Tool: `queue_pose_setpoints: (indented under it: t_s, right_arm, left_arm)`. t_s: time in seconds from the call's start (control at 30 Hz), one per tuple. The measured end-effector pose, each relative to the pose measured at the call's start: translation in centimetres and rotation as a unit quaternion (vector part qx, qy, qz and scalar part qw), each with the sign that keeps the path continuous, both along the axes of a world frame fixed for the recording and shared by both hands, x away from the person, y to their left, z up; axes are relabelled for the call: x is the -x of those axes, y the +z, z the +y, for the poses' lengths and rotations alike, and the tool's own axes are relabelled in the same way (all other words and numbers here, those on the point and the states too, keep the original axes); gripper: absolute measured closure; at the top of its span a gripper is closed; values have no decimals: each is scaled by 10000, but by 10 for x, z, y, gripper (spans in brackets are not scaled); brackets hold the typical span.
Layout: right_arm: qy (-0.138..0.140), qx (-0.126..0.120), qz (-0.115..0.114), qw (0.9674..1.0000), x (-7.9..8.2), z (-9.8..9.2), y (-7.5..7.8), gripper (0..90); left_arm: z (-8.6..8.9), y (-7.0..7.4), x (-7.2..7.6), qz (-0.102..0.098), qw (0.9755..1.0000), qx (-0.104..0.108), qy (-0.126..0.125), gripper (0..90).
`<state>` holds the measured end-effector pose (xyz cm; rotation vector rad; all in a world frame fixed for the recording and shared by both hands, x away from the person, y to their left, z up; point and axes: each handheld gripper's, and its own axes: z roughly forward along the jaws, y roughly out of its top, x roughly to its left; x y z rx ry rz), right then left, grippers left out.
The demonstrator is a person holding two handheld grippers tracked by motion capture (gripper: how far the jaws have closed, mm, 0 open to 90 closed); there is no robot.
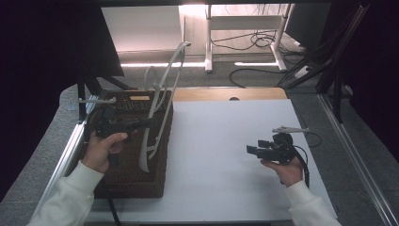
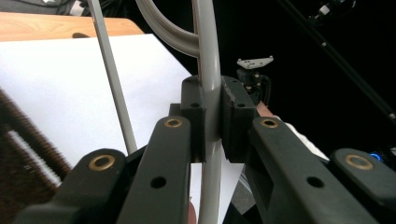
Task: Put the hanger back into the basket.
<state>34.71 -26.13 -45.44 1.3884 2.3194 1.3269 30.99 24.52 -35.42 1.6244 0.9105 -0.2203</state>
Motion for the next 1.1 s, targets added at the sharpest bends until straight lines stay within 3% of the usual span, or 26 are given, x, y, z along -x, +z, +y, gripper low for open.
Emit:
queue_pose_setpoints:
  t_s: [0.53, 0.7, 0.8, 1.1]
  right_arm:
    - [-5, 177, -19, 9998, -1, 2, -3, 321]
    - [-20, 176, -24, 9998, -1, 1, -3, 321]
    - [-17, 196, -10, 9998, -1, 1, -3, 321]
    - [-11, 251, 16, 9997, -1, 3, -5, 319]
  left_arm:
    - [37, -4, -7, 98, 9997, -186, 121, 822]
    - [52, -6, -7, 177, 9992, -360, 80, 822]
    - [59, -9, -6, 184, 9987, -476, 61, 822]
    - [76, -27, -5, 282, 9981, -541, 92, 822]
